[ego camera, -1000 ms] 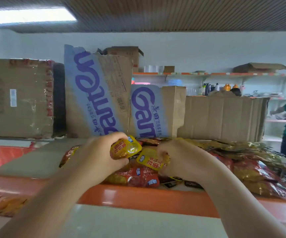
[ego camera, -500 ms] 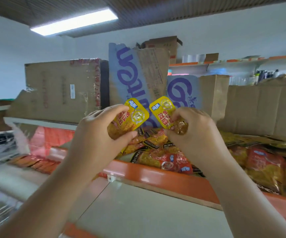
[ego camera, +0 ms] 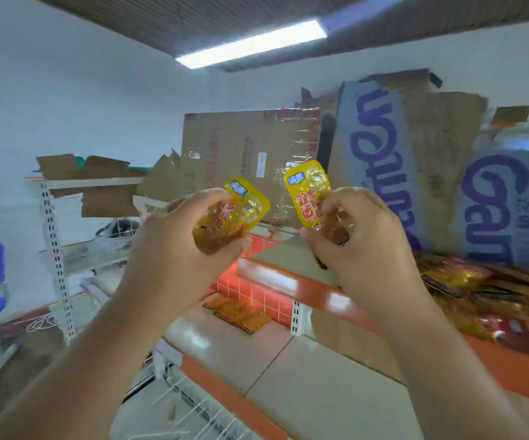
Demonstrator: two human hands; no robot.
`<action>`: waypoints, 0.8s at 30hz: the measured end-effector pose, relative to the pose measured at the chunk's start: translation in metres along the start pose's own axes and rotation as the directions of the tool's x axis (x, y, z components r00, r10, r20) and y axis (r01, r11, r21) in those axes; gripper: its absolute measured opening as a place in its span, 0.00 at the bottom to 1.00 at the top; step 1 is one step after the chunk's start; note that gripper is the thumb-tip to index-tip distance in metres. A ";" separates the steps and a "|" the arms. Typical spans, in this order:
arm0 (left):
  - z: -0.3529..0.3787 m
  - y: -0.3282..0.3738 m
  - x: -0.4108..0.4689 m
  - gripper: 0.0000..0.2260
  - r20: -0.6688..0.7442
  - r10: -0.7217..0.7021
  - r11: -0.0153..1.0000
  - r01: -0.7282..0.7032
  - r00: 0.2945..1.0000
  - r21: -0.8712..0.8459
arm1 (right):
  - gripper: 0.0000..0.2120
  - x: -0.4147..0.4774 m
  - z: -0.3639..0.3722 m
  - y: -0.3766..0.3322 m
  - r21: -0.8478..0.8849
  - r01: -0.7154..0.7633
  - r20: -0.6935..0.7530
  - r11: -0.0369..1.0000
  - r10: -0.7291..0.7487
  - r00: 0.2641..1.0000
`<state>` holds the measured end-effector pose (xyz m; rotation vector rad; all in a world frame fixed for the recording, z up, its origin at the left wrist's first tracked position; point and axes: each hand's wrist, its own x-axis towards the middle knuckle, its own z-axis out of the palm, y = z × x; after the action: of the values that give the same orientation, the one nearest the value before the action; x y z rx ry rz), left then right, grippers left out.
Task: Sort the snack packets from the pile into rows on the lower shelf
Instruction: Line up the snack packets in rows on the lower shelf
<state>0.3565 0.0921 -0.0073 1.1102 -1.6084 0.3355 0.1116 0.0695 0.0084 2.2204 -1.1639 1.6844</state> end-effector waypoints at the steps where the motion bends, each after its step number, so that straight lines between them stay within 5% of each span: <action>1: -0.010 -0.018 -0.001 0.28 0.001 -0.015 1.000 0.015 1.000 0.007 | 0.12 0.003 0.020 -0.010 0.008 0.001 0.000 1.000 -0.001 1.000; 14: -0.109 -0.210 -0.003 0.25 0.064 -0.159 0.987 0.157 0.985 0.041 | 0.14 0.014 0.227 -0.097 0.088 -0.048 0.053 0.995 0.043 0.998; 24: -0.094 -0.287 0.004 0.24 0.131 -0.154 0.988 0.150 0.979 0.044 | 0.14 0.027 0.311 -0.084 0.088 -0.116 0.069 0.989 0.110 0.992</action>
<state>0.6415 0.0072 -0.0624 1.2972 -1.6284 0.1908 0.4068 -0.0459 -0.0553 2.3206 -1.2743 1.7550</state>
